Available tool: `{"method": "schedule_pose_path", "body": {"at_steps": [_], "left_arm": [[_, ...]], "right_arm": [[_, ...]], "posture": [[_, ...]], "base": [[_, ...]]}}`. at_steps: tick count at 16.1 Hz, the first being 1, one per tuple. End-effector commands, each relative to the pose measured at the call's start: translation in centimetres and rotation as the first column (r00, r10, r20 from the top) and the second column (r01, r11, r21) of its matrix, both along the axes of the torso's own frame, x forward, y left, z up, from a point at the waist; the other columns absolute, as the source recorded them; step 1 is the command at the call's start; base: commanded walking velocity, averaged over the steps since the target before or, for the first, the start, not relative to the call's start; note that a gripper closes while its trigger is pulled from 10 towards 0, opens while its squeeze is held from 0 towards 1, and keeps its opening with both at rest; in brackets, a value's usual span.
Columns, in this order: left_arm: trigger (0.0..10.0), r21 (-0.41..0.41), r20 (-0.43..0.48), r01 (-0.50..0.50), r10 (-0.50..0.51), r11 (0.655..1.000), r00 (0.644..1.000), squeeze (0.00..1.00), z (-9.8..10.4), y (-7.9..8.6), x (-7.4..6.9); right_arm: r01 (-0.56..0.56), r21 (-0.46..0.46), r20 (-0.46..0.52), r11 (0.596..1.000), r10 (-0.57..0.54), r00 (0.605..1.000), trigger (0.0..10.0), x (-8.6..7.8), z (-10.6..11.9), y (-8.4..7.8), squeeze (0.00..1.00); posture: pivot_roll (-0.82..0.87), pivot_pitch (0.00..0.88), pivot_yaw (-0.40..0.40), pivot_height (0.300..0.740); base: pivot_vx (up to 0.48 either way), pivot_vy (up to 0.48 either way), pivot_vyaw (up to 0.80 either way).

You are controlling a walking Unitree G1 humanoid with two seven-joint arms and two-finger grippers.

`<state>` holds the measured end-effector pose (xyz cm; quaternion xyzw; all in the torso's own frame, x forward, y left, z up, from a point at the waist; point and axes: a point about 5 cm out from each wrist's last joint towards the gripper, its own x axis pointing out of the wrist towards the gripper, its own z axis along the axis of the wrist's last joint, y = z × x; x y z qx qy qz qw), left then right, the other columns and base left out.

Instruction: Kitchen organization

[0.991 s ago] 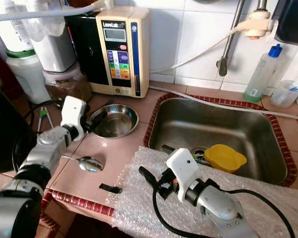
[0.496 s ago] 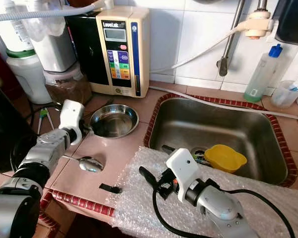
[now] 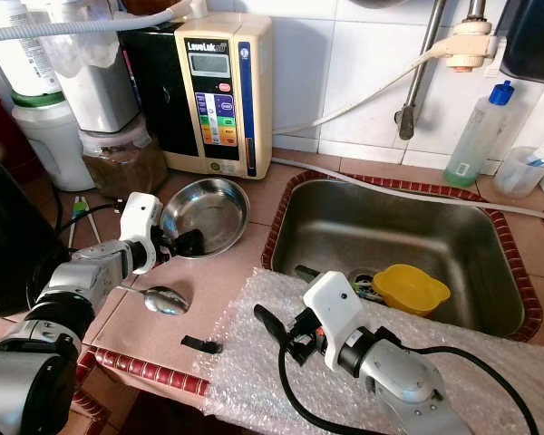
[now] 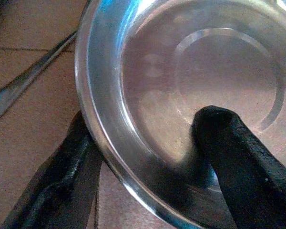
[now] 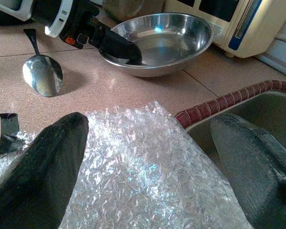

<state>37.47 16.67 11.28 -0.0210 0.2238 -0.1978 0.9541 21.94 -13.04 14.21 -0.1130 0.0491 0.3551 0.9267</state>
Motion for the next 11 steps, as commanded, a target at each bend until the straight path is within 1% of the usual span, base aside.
{"method": "schedule_pose_path", "body": {"at_steps": [1,2,6,8,9,11], "left_arm": [[0.0,-0.043,-0.029,-0.011,0.010,0.999,1.000,0.00,0.16,-0.19,0.06],[0.0,-0.077,-0.039,-0.019,0.016,0.997,0.999,0.00,0.28,-0.21,0.09],[0.0,-0.151,-0.062,-0.030,0.021,0.988,0.998,0.00,0.68,-0.24,0.14],[0.0,-0.164,-0.070,-0.028,0.017,0.986,0.997,0.00,0.75,-0.27,0.11],[0.0,-0.185,-0.078,-0.038,0.024,0.982,0.997,0.00,0.85,-0.24,0.12],[0.0,-0.181,-0.077,-0.037,0.024,0.983,0.997,0.00,0.95,-0.16,0.14]], "right_arm": [[-0.013,-0.007,0.002,1.000,0.013,1.000,10.0,-0.04,-0.03,0.08,0.00],[-0.013,-0.007,0.002,1.000,0.013,1.000,10.0,-0.02,-0.02,0.08,0.00],[-0.012,-0.006,0.001,1.000,0.012,1.000,10.0,-0.04,-0.05,0.06,0.00],[-0.012,-0.006,0.002,1.000,0.012,1.000,10.0,-0.02,-0.05,0.06,0.00],[-0.012,-0.005,0.002,1.000,0.012,1.000,10.0,-0.02,-0.04,0.05,0.00],[-0.013,-0.005,0.002,1.000,0.013,1.000,10.0,-0.01,-0.04,0.09,0.00]], "posture": [[0.07,0.019,0.070,0.740],[0.07,0.019,0.070,0.740],[0.07,0.018,0.071,0.740],[0.07,0.017,0.071,0.740],[0.07,0.017,0.071,0.740],[0.07,0.018,0.071,0.740]], "base": [[0.000,0.000,0.00],[0.000,0.000,0.00],[0.000,0.000,0.00],[0.000,0.000,0.00],[0.000,0.000,0.00],[0.000,0.000,0.00]]}}
